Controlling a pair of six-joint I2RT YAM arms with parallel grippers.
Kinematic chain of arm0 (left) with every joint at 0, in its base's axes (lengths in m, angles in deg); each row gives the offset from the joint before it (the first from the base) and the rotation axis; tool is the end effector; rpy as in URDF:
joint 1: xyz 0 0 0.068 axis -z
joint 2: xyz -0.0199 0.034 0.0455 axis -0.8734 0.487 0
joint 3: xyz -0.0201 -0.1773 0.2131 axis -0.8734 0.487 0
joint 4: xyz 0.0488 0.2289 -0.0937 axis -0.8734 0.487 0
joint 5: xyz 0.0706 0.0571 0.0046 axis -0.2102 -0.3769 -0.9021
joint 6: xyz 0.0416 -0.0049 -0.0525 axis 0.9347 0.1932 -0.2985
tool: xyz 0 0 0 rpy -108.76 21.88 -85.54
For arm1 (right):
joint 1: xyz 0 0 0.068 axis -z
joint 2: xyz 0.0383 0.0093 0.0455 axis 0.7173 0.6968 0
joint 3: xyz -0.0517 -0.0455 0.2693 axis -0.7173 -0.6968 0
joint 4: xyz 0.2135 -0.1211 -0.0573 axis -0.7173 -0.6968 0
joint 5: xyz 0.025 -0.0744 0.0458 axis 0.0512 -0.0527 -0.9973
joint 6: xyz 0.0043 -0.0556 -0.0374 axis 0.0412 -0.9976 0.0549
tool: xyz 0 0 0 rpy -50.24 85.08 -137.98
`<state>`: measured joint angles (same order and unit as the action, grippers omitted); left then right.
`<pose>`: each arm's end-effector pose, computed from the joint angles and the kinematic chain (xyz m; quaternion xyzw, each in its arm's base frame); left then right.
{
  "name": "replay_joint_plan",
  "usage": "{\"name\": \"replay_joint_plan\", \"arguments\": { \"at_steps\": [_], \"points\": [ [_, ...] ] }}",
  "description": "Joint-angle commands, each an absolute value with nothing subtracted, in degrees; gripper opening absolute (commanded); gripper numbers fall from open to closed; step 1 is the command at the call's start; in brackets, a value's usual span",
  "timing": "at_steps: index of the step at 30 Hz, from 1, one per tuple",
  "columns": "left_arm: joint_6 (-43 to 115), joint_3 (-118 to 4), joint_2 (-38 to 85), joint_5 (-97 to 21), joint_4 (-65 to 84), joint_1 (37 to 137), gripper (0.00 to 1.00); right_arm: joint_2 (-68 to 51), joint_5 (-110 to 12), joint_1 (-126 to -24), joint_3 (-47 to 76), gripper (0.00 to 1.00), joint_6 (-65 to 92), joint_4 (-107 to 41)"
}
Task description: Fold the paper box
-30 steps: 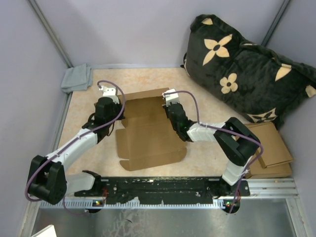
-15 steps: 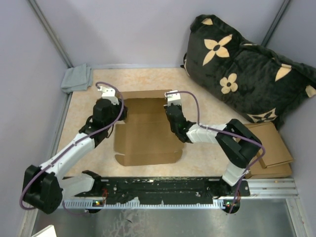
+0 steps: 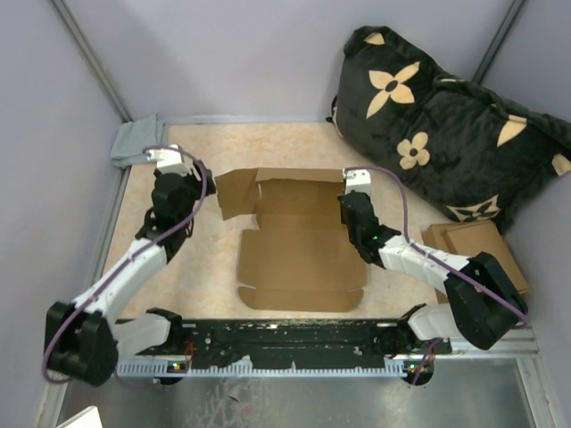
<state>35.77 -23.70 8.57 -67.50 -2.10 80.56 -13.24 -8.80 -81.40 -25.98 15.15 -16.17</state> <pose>0.2439 -0.0665 0.2988 -0.0716 0.7500 -0.0424 0.6562 0.2449 0.1394 0.2173 -0.0399 0.8208 -0.0268 0.5692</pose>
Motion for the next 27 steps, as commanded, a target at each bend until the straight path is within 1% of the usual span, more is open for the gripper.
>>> {"name": "replay_joint_plan", "arguments": {
  "at_steps": [1,4,9,14,17,21,25,27],
  "points": [
    [30.98,-30.1,17.37,-63.42,-4.66,70.84,0.74,-16.47,-14.51,-79.39,-25.47,0.0,13.67,-19.34],
    [29.97,-29.69,22.18,-57.12,-10.38,67.25,0.71,-17.1,-17.27,-78.02,-25.5,0.0,13.87,-19.68],
    [33.82,-27.69,28.86,-46.48,-17.48,67.17,0.69,-16.79,-20.48,-77.06,-24.89,0.0,14.05,-20.47],
    [37.44,-23.28,32.99,-41.76,-27.3,67.18,0.68,-16.42,-23.38,-76.59,-24.63,0.0,14.62,-20.48],
    [38.28,-22.72,34.32,-38.45,-28.73,67.18,0.67,-16.2,-24.3,-76.51,-24.3,0.0,14.45,-21.04],
    [37.25,-20.86,33.06,-31.21,-30.56,67.21,0.64,-15.59,-25.42,-76.03,-23.12,0.0,14.74,-22.35],
    [37.1,-21.14,30.63,-23.38,-27.2,67.59,0.59,-14.85,-26.18,-75.81,-21.7,0.0,15.66,-23.52],
    [36.46,-21.56,28.58,-21.25,-23.77,68.01,0.57,-14.43,-26.56,-75.8,-20.85,0.0,16.0,-24.42]
  ]
}}
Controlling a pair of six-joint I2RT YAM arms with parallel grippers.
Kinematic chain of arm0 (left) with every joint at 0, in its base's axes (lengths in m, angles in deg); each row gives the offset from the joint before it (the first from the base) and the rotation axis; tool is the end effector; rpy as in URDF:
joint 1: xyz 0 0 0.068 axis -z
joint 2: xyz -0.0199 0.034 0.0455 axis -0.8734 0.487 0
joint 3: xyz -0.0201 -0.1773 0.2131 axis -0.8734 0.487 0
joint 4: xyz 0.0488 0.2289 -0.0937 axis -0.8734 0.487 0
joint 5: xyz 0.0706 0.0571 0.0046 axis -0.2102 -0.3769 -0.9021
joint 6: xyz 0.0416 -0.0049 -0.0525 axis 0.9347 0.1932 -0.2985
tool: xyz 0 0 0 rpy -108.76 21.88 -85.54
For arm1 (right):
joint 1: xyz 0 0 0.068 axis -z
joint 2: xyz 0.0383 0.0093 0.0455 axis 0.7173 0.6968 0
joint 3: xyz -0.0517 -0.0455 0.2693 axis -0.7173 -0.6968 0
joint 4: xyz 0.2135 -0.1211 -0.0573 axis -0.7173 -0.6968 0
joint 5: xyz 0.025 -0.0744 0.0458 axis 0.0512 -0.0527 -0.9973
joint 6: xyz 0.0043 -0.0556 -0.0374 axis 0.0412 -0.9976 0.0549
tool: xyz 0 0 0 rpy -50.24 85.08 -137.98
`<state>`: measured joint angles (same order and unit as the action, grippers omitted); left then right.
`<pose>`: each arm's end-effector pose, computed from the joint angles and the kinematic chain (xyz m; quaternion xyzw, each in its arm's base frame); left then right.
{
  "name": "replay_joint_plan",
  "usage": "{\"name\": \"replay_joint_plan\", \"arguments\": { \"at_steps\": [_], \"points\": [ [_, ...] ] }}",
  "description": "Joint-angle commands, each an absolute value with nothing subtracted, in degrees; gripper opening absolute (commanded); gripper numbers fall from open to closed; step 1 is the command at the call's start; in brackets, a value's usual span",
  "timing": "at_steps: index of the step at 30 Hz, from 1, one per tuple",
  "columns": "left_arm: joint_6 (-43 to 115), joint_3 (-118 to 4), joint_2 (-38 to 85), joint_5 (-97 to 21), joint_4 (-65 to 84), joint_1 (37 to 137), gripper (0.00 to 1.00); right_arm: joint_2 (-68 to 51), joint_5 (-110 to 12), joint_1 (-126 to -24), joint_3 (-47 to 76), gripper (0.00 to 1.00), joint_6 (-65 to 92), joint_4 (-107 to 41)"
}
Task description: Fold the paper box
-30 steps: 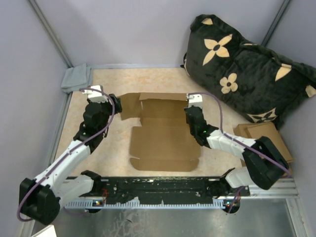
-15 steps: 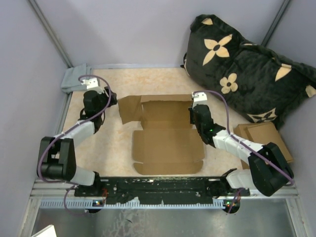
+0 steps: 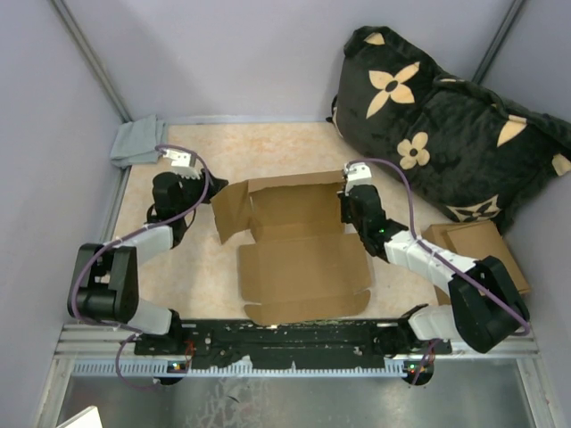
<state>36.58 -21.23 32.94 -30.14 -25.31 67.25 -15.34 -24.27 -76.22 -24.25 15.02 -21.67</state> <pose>0.3169 -0.0503 0.2187 0.0547 0.7724 -0.2038 0.5990 0.2509 0.1286 0.2237 -0.0814 0.8398 0.0515 0.5343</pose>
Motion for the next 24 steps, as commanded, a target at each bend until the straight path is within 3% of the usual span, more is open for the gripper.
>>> {"name": "replay_joint_plan", "arguments": {
  "at_steps": [1,11,18,24],
  "points": [
    [36.61,-21.9,27.53,-20.88,-21.11,68.43,0.56,-14.32,-26.85,-75.8,-20.5,0.0,16.07,-24.9],
    [35.94,-21.17,17.01,-33.05,0.39,79.31,0.57,-14.25,-27.06,-75.8,-18.82,0.0,15.92,-26.88],
    [28.34,-17.38,13.82,-38.43,8.45,79.99,0.5,-14.06,-27.3,-75.78,-18.72,0.0,16.77,-27.6],
    [24.94,-13.69,7.35,-41.43,9.8,80.1,0.51,-13.02,-24.77,-75.8,-17.87,0.0,18.33,-28.83]
  ]
}}
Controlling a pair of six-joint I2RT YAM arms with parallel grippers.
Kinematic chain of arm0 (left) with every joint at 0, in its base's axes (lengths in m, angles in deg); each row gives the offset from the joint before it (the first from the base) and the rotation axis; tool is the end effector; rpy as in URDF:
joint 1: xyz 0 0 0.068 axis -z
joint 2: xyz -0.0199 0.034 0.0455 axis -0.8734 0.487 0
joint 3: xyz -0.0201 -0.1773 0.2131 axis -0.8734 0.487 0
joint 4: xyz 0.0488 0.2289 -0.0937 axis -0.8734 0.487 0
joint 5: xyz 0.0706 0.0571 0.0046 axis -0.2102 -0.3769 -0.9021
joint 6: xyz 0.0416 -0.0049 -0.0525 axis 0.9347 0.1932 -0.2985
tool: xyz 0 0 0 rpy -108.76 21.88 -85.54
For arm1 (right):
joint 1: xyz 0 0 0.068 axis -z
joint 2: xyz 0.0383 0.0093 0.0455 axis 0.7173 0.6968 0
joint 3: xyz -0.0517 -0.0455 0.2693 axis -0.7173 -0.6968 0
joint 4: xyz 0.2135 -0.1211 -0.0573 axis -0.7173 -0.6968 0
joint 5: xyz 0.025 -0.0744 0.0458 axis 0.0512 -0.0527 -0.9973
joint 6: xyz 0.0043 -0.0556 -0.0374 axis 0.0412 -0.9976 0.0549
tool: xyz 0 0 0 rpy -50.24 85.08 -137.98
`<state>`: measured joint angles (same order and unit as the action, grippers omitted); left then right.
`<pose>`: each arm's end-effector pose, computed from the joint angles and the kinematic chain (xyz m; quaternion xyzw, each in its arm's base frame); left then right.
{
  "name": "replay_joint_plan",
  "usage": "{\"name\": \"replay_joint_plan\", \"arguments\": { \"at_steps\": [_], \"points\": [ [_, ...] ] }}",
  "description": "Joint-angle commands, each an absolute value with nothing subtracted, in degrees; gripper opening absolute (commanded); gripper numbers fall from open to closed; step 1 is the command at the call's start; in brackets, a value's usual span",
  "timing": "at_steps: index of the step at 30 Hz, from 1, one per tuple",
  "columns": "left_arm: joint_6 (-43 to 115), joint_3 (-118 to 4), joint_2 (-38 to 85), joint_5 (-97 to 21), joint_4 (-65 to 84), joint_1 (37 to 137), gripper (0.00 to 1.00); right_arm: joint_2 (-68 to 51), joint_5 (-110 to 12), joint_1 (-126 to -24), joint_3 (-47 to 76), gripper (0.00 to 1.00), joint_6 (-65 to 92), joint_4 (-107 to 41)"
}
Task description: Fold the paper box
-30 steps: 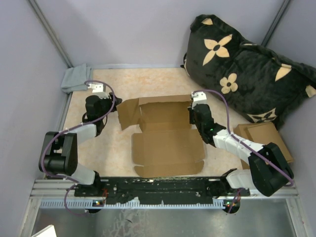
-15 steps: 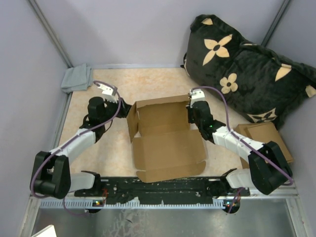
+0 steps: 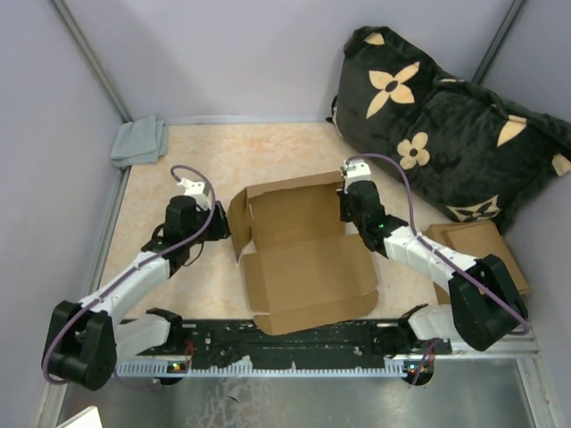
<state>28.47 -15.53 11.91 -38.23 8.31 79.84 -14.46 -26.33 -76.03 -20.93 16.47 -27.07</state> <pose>0.2263 -0.0856 0.2126 0.0310 0.8652 -0.2209 0.4491 0.2549 0.1319 0.2284 -0.0843 0.8538 0.0629 0.5099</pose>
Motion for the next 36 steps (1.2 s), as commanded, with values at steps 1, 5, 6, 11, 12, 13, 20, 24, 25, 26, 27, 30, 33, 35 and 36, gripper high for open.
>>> {"name": "replay_joint_plan", "arguments": {
  "at_steps": [1,5,6,11,12,13,20,24,25,26,27,30,33,35,36],
  "points": [
    [24.71,-13.06,6.36,-41.91,9.76,80.1,0.51,-12.68,-24.58,-75.8,-17.54,0.0,18.56,-29.14],
    [23.63,-11.1,3.87,-43.2,7.85,80.1,0.51,-10.04,-25.26,-75.8,-14.34,0.0,19.36,-31.99],
    [23.42,-10.85,3.65,-43.02,7.12,80.1,0.52,-9.49,-25.65,-75.8,-12.99,0.0,19.54,-32.7],
    [23.37,-10.64,4.31,-42.84,5.01,80.09,0.53,-5.53,-26.6,-75.8,-6.27,0.0,20.11,-37.9],
    [23.35,-10.65,4.63,-42.82,4.75,80.1,0.53,-4.59,-26.9,-75.78,-4.96,0.0,20.21,-38.89],
    [23.23,-10.68,4.76,-42.76,4.58,80.06,0.53,-3.71,-27.17,-75.8,-3.81,0.0,20.22,-39.79],
    [22.55,-9.23,4.23,-41.24,-0.28,80.1,0.54,-0.53,-28.62,-75.78,0.06,0.0,20.18,-42.34],
    [22.46,-9.93,4.21,-42.91,-0.46,80.1,0.54,0.01,-27.85,-75.71,1.07,0.0,19.4,-43.47],
    [22.63,-10.55,4.42,-43.52,0.47,80.1,0.54,-0.02,-27.7,-75.71,1.16,0.0,19.3,-43.72],
    [22.9,-11.27,4.86,-44.43,1.63,80.1,0.54,-0.19,-27.51,-75.71,0.91,0.0,19.15,-43.62],
    [23.34,-11.92,5.32,-45.27,2.73,80.06,0.54,-0.42,-27.63,-75.71,0.5,0.0,18.9,-43.4],
    [23.52,-13.35,6.93,-48.42,5.73,80.1,0.54,-1.16,-27.05,-75.71,-1.43,0.0,18.26,-42.36],
    [22.93,-14.44,9.19,-51.87,7.95,80.1,0.54,-0.49,-26.34,-75.73,-0.64,0.0,18.56,-43.75],
    [22.72,-15.59,10.68,-53.45,8.99,80.1,0.54,0.96,-26.2,-75.71,1.49,0.0,19.08,-45.6],
    [22.35,-16.18,11.45,-54.25,9.39,80.1,0.54,2.1,-26.38,-75.65,3.11,0.0,19.28,-46.99]
  ]
}}
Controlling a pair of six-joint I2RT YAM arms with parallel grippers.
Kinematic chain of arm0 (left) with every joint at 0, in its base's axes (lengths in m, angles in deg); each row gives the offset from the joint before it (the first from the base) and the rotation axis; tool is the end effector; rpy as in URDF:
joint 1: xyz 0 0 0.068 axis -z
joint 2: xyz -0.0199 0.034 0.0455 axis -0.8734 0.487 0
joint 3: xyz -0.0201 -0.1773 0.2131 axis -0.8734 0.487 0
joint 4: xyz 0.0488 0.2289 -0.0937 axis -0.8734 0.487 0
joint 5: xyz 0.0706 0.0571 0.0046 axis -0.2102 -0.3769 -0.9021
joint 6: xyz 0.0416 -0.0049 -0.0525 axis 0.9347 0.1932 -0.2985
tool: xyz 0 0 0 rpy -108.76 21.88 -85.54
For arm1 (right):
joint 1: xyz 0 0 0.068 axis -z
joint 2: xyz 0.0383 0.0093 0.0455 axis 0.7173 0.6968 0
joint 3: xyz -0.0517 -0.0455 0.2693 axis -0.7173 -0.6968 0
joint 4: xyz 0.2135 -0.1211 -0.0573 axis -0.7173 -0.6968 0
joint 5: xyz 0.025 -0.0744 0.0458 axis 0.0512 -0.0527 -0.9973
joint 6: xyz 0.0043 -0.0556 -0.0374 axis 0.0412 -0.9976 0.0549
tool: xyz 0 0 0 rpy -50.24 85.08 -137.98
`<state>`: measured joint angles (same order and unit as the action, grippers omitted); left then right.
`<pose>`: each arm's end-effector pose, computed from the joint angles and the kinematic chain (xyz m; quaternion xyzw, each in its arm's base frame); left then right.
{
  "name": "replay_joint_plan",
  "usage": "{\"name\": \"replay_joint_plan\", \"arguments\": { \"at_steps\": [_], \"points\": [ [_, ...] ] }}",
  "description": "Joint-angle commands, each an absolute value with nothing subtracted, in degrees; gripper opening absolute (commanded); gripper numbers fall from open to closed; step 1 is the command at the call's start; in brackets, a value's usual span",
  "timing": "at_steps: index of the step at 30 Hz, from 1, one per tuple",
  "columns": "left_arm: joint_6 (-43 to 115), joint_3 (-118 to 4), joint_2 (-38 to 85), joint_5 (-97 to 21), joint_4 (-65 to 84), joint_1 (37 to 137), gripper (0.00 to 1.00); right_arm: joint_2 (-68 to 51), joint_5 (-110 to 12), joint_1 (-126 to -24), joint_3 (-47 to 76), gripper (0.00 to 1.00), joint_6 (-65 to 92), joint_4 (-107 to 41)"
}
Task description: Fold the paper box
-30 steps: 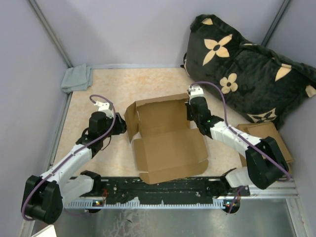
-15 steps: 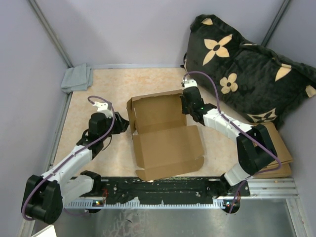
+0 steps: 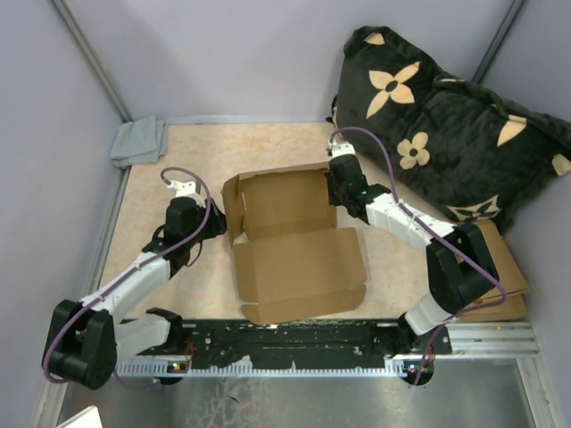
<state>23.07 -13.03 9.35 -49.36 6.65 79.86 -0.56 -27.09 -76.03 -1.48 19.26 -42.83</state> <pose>0.2218 -0.0731 0.2105 -0.0579 0.8574 -0.1692 0.4826 0.3056 0.1622 0.2416 -0.0831 0.8950 0.0472 0.4357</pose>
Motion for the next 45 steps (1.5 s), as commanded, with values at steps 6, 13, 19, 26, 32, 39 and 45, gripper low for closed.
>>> {"name": "replay_joint_plan", "arguments": {
  "at_steps": [6,13,19,26,32,39,45],
  "points": [
    [22.32,-18.79,14.37,-55.96,8.94,80.04,0.55,8.52,-27.46,-75.63,9.6,0.01,19.87,-51.19],
    [23.49,-20.3,14.81,-58.85,8.57,80.02,0.56,12.32,-28.79,-74.8,13.69,0.02,19.87,-52.84],
    [22.87,-19.41,14.48,-53.68,5.02,80.02,0.57,11.15,-29.36,-74.75,12.35,0.02,19.8,-51.82],
    [22.25,-15.22,14.48,-43.81,-6.67,80.01,0.57,8.24,-30.71,-74.75,9.27,0.02,18.46,-49.43],
    [22.46,-15.89,17.78,-41.83,-6.18,79.99,0.57,4.19,-32.57,-74.88,6.08,0.03,17.29,-47.39],
    [22.34,-15.98,18.47,-40.9,-4.79,80.09,0.57,-2.14,-36.07,-74.92,0.02,0.03,16.72,-43.04],
    [21.15,-13.66,18.09,-37.35,-8.85,80.33,0.56,-6.3,-39.1,-76.49,-5.07,0.03,15.54,-38.03]
  ]
}}
